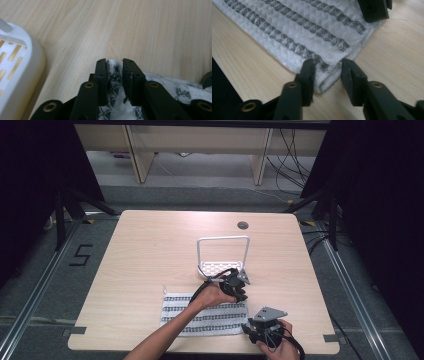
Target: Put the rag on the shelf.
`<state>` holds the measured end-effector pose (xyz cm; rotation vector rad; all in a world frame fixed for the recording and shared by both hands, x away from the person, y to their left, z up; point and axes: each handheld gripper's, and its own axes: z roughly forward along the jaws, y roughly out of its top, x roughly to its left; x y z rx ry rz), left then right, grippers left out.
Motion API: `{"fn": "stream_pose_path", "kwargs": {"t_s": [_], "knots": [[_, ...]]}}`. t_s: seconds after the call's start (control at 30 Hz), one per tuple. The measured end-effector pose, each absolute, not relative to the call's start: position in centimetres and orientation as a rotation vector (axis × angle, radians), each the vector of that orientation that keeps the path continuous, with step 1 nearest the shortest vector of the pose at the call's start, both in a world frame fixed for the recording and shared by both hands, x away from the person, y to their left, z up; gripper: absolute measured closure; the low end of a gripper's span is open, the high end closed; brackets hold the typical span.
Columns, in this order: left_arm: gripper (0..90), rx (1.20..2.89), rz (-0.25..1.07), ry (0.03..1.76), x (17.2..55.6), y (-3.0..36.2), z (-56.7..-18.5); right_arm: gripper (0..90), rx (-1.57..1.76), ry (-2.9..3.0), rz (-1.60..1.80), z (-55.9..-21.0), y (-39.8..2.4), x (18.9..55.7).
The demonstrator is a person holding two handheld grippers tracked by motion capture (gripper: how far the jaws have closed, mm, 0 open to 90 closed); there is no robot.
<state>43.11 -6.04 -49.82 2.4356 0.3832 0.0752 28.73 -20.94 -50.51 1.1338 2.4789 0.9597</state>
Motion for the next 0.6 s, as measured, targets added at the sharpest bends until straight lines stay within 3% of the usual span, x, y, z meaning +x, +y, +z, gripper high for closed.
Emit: {"fn": "stream_pose_path", "kwargs": {"t_s": [0.2,0.6], "knots": [[84.7,2.439,0.072,0.382,43.0,-6.0,-49.7,82.1,1.127,2.495,0.976,-50.4,-21.0,29.1],[85.6,2.357,0.125,0.430,42.8,-4.2,-47.2,86.1,1.088,2.410,1.062,-49.2,-21.9,29.3]]}}
